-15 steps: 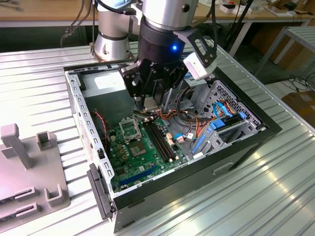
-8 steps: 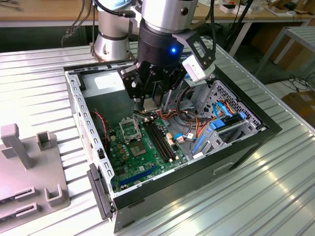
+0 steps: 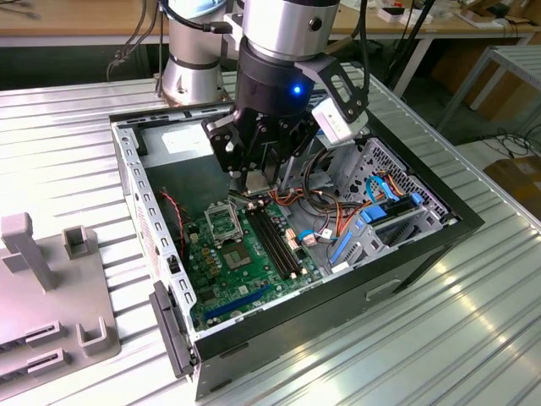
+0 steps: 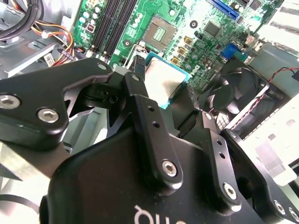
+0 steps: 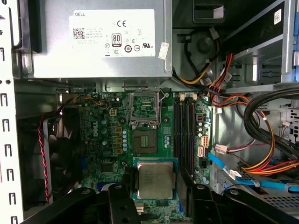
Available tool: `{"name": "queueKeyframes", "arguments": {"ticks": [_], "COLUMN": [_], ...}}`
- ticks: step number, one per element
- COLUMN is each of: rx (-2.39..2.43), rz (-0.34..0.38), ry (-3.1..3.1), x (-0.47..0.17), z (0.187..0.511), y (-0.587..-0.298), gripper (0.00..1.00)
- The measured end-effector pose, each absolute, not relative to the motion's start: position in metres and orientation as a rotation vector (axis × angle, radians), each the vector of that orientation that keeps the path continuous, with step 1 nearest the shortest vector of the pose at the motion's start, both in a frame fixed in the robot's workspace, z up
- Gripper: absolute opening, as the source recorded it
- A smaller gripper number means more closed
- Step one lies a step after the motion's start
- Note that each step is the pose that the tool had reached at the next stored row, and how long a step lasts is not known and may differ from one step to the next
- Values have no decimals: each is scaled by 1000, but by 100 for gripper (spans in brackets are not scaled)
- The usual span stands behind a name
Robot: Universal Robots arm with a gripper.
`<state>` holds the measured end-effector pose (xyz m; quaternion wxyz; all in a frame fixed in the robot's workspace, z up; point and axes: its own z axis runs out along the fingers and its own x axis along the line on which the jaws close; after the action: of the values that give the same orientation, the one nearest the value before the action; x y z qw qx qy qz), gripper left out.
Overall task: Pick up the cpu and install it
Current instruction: 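Place the cpu into insertion slot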
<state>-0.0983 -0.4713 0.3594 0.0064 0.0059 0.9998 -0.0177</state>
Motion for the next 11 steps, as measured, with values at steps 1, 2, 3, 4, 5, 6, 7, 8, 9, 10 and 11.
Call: {"name": "queueKeyframes", "arguments": {"ticks": [1, 2, 3, 4, 5, 6, 7, 8, 9, 10, 11], "rx": [19, 19, 19, 19, 19, 19, 19, -31, -52, -70, -82], "rz": [-55, -55, -55, -55, -55, -55, -55, -54, -54, -54, -54], "ry": [3128, 3128, 3128, 3128, 3128, 3128, 3128, 3128, 3127, 3127, 3126], "x": [-98, -98, -98, -98, -98, -98, -98, -97, -97, -97, -97], "z": [359, 359, 359, 359, 359, 359, 359, 349, 346, 345, 343], "y": [-471, -471, -471, -471, -471, -471, -471, -471, -471, -471, -471], "gripper": [47, 47, 47, 47, 47, 47, 47, 47, 47, 47, 47]}}
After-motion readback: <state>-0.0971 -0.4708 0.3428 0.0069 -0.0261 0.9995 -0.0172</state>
